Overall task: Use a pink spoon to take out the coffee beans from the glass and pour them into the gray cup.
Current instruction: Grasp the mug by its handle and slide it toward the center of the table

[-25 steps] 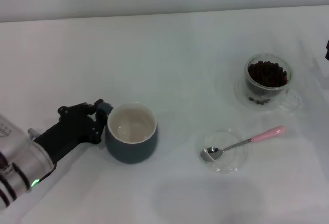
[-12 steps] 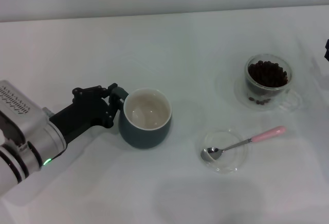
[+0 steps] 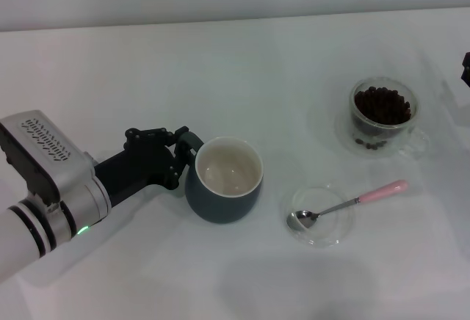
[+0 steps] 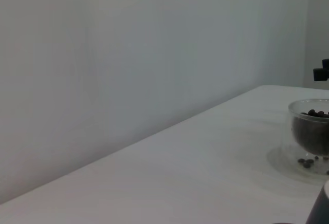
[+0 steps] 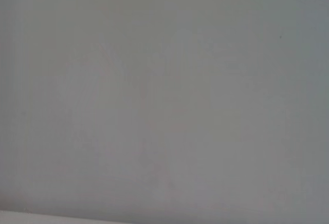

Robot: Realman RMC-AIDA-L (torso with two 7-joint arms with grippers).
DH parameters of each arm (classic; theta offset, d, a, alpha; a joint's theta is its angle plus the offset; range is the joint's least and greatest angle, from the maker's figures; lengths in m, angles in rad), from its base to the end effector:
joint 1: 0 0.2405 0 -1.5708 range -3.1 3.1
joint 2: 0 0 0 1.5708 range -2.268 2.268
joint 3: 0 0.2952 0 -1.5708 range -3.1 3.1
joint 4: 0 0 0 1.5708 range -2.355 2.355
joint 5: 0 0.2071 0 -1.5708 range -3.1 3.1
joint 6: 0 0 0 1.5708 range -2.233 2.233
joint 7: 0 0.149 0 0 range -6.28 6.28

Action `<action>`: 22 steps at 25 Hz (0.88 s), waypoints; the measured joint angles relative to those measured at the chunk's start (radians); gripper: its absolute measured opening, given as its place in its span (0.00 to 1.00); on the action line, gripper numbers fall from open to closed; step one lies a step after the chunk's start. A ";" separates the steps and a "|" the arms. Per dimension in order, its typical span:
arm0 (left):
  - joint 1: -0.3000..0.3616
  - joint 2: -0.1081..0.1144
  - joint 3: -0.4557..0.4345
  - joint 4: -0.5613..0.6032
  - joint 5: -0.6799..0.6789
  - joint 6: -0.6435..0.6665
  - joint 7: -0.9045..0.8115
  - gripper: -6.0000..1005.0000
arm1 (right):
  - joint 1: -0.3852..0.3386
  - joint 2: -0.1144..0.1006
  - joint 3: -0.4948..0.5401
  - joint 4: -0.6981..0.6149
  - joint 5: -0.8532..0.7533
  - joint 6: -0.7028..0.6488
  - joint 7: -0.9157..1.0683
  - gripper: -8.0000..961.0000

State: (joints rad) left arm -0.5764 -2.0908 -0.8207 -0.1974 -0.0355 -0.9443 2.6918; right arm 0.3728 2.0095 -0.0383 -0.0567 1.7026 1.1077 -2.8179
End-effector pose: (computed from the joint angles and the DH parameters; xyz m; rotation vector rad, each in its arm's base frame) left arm -0.2872 0.3438 -0.1393 -2.4410 -0.3572 -0.5779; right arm 0.4409 0.3156 0.0247 -1.5490 0.6514 0.4678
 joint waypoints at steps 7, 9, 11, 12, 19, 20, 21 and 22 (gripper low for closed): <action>0.003 0.000 0.008 -0.001 -0.003 0.001 0.001 0.13 | 0.003 0.000 0.000 0.000 0.000 0.000 0.001 0.81; 0.005 0.001 0.007 -0.001 -0.006 0.002 0.001 0.12 | 0.003 0.000 0.000 0.000 0.000 0.000 0.003 0.81; 0.007 0.001 0.006 -0.001 -0.007 0.001 0.003 0.14 | 0.003 0.000 0.000 0.000 0.000 0.000 0.004 0.81; 0.008 0.001 0.006 -0.001 -0.007 0.001 0.004 0.15 | 0.003 0.000 0.000 0.000 0.000 0.000 0.004 0.81; 0.015 0.002 0.001 -0.002 -0.009 0.000 0.006 0.33 | 0.003 0.000 0.000 0.001 0.000 0.001 0.005 0.81; 0.017 0.002 0.001 -0.002 -0.009 0.000 0.006 0.37 | 0.004 0.000 0.000 0.001 0.000 0.001 0.005 0.81; 0.020 0.002 0.000 -0.002 -0.009 0.000 0.006 0.37 | 0.004 0.000 0.000 0.001 0.000 0.001 0.005 0.81; 0.023 0.002 0.000 -0.002 -0.009 0.000 0.006 0.37 | 0.004 0.000 0.000 0.001 0.000 0.001 0.005 0.81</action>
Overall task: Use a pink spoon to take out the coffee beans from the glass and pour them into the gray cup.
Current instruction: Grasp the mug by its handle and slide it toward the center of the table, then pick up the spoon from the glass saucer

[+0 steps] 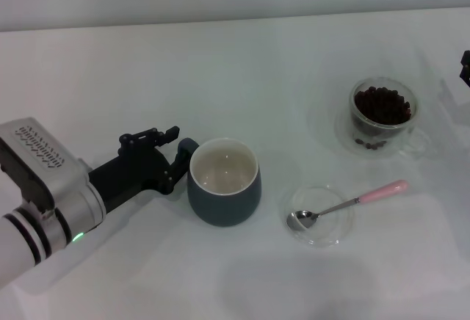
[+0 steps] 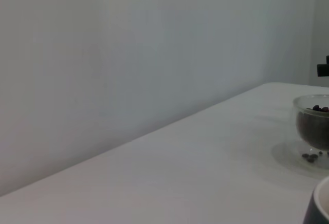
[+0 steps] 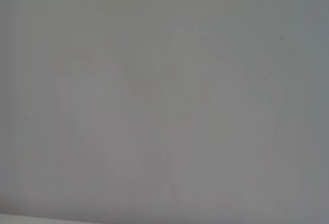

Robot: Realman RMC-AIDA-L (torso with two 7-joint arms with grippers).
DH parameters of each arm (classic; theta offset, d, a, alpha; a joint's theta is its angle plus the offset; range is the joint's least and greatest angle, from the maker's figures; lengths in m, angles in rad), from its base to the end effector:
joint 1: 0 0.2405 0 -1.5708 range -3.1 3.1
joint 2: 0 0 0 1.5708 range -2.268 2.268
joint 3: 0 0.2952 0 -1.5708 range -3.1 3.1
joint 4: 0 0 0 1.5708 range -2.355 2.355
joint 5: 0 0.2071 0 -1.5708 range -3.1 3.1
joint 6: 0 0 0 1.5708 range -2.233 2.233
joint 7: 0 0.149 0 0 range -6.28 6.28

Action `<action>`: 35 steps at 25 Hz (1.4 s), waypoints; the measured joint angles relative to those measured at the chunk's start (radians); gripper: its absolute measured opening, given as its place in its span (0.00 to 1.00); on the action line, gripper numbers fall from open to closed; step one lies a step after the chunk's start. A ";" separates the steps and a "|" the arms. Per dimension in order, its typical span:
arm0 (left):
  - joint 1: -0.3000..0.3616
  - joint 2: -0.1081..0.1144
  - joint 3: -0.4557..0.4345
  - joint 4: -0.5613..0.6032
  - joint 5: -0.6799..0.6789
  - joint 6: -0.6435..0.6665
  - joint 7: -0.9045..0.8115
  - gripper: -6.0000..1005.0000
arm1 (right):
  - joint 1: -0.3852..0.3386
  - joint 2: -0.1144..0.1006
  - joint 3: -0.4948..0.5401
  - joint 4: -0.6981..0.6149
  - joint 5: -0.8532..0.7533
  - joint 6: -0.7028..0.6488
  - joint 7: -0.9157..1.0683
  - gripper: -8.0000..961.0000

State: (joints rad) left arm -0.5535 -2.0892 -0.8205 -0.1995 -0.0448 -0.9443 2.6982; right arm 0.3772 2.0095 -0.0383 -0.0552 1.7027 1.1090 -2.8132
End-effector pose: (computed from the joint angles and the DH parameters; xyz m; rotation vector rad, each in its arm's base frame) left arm -0.2948 0.3383 -0.1381 -2.4260 -0.3816 -0.5703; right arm 0.4392 0.3175 0.0244 -1.5497 0.6522 0.4766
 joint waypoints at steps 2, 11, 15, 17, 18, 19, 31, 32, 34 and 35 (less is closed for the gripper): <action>0.009 0.000 0.000 0.000 0.000 0.000 0.000 0.38 | 0.000 0.000 0.000 0.000 0.000 0.000 0.000 0.81; 0.097 0.004 -0.002 -0.039 0.001 -0.024 0.073 0.40 | -0.006 0.000 0.000 -0.002 0.000 0.000 0.000 0.81; 0.159 0.006 -0.025 -0.065 -0.003 -0.038 0.123 0.41 | -0.011 0.000 -0.005 -0.001 -0.002 0.000 -0.003 0.81; 0.177 0.007 -0.029 -0.062 -0.003 -0.064 0.124 0.41 | -0.023 0.000 -0.007 0.002 -0.007 0.010 0.003 0.81; 0.186 0.008 -0.035 -0.060 -0.003 -0.080 0.124 0.42 | -0.031 -0.001 -0.008 0.007 -0.007 0.023 0.004 0.81; 0.195 0.009 -0.044 -0.058 -0.003 -0.094 0.124 0.42 | -0.040 -0.001 -0.009 0.014 -0.008 0.041 0.007 0.81; 0.249 0.009 -0.165 -0.052 -0.010 -0.132 0.126 0.52 | -0.202 -0.011 -0.067 0.003 -0.032 0.271 0.511 0.81; 0.250 0.009 -0.175 -0.052 -0.013 -0.133 0.126 0.53 | -0.219 -0.011 -0.074 -0.005 -0.036 0.293 0.570 0.81; 0.251 0.009 -0.201 -0.051 -0.016 -0.133 0.127 0.54 | -0.247 -0.011 -0.096 -0.017 -0.039 0.328 0.675 0.81; 0.252 0.009 -0.209 -0.051 -0.017 -0.133 0.127 0.53 | -0.261 -0.011 -0.113 -0.025 -0.040 0.343 0.724 0.81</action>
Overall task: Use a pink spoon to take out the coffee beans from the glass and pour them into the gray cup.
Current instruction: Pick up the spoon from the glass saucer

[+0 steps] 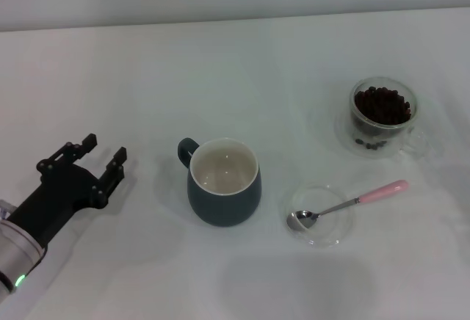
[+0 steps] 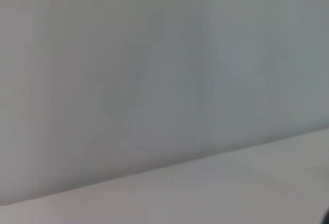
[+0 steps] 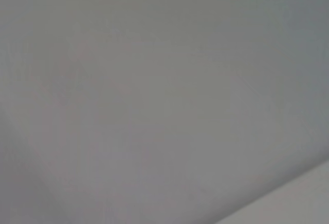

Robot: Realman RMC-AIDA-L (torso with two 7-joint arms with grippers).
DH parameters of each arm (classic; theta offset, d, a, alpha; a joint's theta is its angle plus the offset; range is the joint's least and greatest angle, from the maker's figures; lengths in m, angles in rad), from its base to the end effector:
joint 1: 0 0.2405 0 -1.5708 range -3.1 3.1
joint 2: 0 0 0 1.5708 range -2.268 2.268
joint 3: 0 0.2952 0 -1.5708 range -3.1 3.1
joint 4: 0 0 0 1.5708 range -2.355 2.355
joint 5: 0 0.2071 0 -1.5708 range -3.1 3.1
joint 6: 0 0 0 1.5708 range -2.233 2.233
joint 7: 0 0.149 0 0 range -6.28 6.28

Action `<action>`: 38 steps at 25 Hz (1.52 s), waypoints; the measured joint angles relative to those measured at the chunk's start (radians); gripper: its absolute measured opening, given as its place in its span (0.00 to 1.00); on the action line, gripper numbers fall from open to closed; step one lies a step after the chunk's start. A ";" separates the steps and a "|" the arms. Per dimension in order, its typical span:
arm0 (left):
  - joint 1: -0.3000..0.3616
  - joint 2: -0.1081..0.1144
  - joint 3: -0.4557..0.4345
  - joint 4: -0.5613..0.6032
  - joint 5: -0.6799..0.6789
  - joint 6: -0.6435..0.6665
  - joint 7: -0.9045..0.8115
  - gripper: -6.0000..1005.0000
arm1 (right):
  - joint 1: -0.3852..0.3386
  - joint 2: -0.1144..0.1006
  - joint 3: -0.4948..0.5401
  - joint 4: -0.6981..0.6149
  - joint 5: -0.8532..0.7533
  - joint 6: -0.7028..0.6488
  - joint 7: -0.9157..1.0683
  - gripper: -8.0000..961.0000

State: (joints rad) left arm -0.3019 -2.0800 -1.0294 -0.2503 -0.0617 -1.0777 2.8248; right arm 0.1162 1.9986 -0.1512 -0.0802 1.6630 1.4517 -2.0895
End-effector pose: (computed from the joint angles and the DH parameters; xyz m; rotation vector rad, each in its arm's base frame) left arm -0.3485 0.2885 -0.1007 -2.1190 -0.5079 -0.6457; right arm 0.4546 0.2045 0.0337 -1.3844 1.1171 1.0634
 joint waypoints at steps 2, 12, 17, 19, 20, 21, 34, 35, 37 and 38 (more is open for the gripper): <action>0.000 0.000 -0.014 0.000 -0.001 -0.004 0.000 0.53 | -0.022 0.000 -0.037 -0.016 0.000 0.030 0.084 0.81; -0.002 0.002 -0.069 0.002 -0.001 -0.032 0.001 0.53 | -0.036 0.003 -0.272 -0.028 -0.002 0.058 0.313 0.81; 0.000 0.001 -0.095 0.009 -0.008 -0.050 0.001 0.53 | -0.021 0.005 -0.345 0.021 -0.003 0.052 0.329 0.81; 0.001 0.002 -0.097 0.009 -0.011 -0.051 0.001 0.53 | -0.016 0.006 -0.361 0.036 -0.010 0.040 0.333 0.81; 0.001 0.001 -0.097 0.010 -0.011 -0.051 0.001 0.53 | -0.013 0.006 -0.370 0.042 -0.013 0.032 0.336 0.81; 0.001 0.002 -0.098 0.010 -0.011 -0.051 0.001 0.53 | -0.010 0.006 -0.376 0.048 -0.016 0.025 0.337 0.81; -0.006 0.001 -0.110 0.023 -0.012 -0.051 0.001 0.53 | 0.041 0.009 -0.414 0.103 -0.048 0.000 0.350 0.81; -0.006 0.001 -0.110 0.023 -0.012 -0.051 0.001 0.53 | 0.042 0.009 -0.414 0.103 -0.049 0.002 0.354 0.81; -0.006 0.002 -0.111 0.023 -0.012 -0.050 0.001 0.53 | 0.042 0.009 -0.414 0.103 -0.049 0.005 0.363 0.81; -0.005 0.002 -0.112 0.023 -0.012 -0.049 0.001 0.53 | 0.042 0.009 -0.414 0.103 -0.049 0.007 0.368 0.81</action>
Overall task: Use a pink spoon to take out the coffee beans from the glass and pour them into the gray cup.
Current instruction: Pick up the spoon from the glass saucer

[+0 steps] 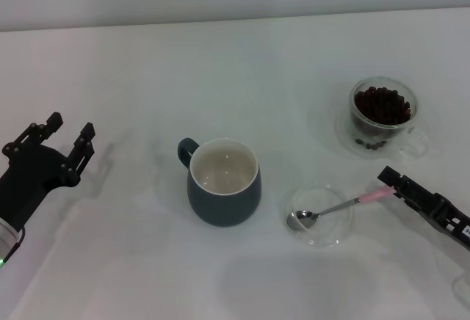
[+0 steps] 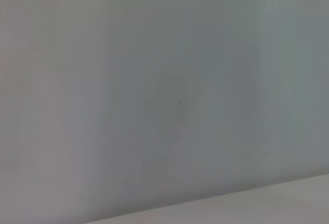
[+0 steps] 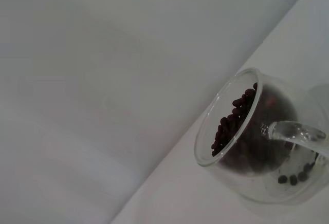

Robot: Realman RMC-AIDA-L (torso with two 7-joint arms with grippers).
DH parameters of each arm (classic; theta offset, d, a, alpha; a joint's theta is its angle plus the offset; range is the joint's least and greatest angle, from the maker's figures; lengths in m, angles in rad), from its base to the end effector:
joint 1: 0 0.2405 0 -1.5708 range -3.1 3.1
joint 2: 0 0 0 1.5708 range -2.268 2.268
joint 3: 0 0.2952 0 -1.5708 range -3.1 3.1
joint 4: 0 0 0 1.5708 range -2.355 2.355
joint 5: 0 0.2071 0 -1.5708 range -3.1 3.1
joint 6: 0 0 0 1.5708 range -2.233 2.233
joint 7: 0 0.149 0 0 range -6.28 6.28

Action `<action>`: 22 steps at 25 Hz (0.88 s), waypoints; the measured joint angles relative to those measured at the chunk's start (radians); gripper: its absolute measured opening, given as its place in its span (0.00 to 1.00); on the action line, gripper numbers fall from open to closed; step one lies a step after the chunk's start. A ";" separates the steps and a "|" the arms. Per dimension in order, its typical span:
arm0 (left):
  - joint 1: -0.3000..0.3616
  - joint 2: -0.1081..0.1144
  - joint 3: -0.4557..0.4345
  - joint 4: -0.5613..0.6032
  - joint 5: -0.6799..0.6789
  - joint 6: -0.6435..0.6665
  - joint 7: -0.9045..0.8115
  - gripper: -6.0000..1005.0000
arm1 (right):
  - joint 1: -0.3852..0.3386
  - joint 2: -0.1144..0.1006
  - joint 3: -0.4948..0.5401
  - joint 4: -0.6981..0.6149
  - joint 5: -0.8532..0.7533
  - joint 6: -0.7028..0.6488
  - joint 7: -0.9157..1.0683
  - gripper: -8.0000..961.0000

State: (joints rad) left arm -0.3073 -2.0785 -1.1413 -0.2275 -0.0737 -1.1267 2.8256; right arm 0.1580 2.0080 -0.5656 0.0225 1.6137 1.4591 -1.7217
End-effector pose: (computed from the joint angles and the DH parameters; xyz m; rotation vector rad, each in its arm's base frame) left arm -0.3538 0.2996 -0.0787 -1.9908 -0.5202 -0.6879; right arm 0.4119 0.1928 -0.0501 -1.6566 1.7039 1.2142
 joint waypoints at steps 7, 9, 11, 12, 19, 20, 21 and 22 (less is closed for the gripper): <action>0.004 0.000 -0.011 0.001 0.000 0.006 0.000 0.53 | 0.002 0.000 0.001 -0.001 0.000 0.022 0.010 0.81; 0.004 0.000 -0.011 0.001 0.000 0.007 0.000 0.53 | 0.002 0.000 0.001 -0.001 0.000 0.031 0.016 0.81; 0.004 0.000 -0.011 0.001 0.000 0.007 0.000 0.53 | 0.002 0.000 0.003 -0.004 0.000 0.041 0.025 0.81; 0.004 0.000 -0.011 0.001 0.000 0.007 0.000 0.53 | 0.002 -0.001 0.002 -0.005 0.000 0.044 0.028 0.81; 0.001 0.000 -0.012 0.002 0.000 0.007 0.000 0.53 | 0.005 -0.003 -0.003 -0.002 0.000 0.047 0.038 0.81; 0.001 0.000 -0.012 0.002 0.000 0.007 0.000 0.53 | 0.005 -0.003 -0.004 -0.002 0.000 0.045 0.038 0.80; 0.000 0.000 -0.013 0.002 0.000 0.008 0.000 0.53 | 0.005 -0.003 -0.004 -0.002 -0.001 0.044 0.038 0.80; 0.000 0.000 -0.013 0.002 0.000 0.008 0.000 0.53 | 0.006 -0.003 -0.004 -0.003 -0.001 0.044 0.038 0.80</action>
State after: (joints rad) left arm -0.3075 -2.0785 -1.1546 -0.2254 -0.0737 -1.1185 2.8256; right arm 0.1638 2.0049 -0.5697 0.0199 1.6131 1.5027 -1.6836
